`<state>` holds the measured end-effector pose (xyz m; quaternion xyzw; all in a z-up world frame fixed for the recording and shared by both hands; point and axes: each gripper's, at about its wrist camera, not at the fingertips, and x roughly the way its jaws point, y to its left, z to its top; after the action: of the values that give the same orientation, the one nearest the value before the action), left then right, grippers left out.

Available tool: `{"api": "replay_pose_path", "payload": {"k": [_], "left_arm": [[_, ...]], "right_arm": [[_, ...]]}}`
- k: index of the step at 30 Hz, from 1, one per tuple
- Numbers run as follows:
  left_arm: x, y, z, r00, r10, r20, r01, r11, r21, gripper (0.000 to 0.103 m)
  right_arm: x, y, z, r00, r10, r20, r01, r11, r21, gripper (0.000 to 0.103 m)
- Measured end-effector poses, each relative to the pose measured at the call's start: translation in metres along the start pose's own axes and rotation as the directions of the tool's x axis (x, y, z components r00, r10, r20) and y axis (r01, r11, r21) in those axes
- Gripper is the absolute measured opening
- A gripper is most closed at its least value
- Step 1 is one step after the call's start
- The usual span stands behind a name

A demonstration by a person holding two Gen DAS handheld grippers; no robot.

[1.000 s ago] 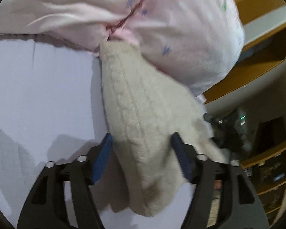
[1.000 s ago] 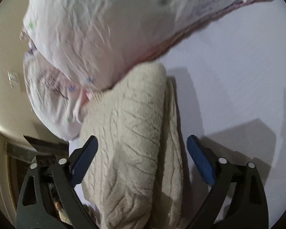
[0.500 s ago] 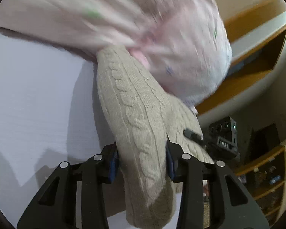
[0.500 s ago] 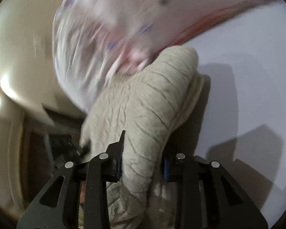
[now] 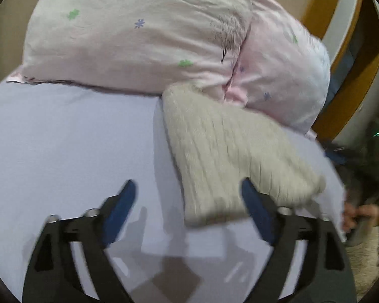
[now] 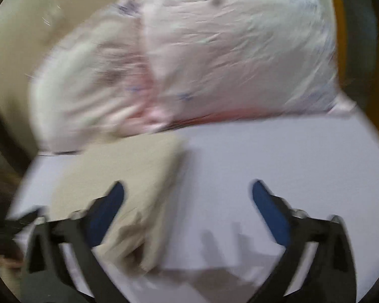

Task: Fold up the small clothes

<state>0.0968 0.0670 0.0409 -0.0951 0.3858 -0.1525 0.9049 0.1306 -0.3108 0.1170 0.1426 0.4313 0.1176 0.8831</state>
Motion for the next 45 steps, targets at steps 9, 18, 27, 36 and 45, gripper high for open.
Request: {"api": "replay_pose_path", "payload": {"k": [9, 18, 27, 36, 45], "left_arm": [[0.017, -0.021, -0.042, 0.976, 0.188, -0.111, -0.177, 0.979, 0.105, 0.102], [0.03, -0.029, -0.052, 0.951, 0.284, -0.12, -0.263, 0.95, 0.168, 0.102], [0.029, -0.03, -0.053, 0.95, 0.289, -0.117, -0.268, 0.949, 0.168, 0.102], [0.03, -0.031, -0.053, 0.95, 0.289, -0.116, -0.268, 0.948, 0.169, 0.102], [0.03, -0.031, -0.053, 0.95, 0.29, -0.116, -0.269, 0.948, 0.168, 0.102]], "right_arm": [[0.009, 0.069, -0.089, 0.978, -0.152, -0.141, 0.127, 0.977, -0.17, 0.101], [0.039, 0.089, -0.114, 0.953, -0.258, -0.161, 0.23, 0.958, -0.173, 0.101], [0.046, 0.091, -0.116, 0.935, -0.31, -0.175, 0.271, 0.938, -0.215, 0.101], [0.046, 0.09, -0.116, 0.935, -0.309, -0.175, 0.269, 0.938, -0.216, 0.101], [0.046, 0.09, -0.116, 0.935, -0.309, -0.175, 0.269, 0.938, -0.216, 0.101]]}}
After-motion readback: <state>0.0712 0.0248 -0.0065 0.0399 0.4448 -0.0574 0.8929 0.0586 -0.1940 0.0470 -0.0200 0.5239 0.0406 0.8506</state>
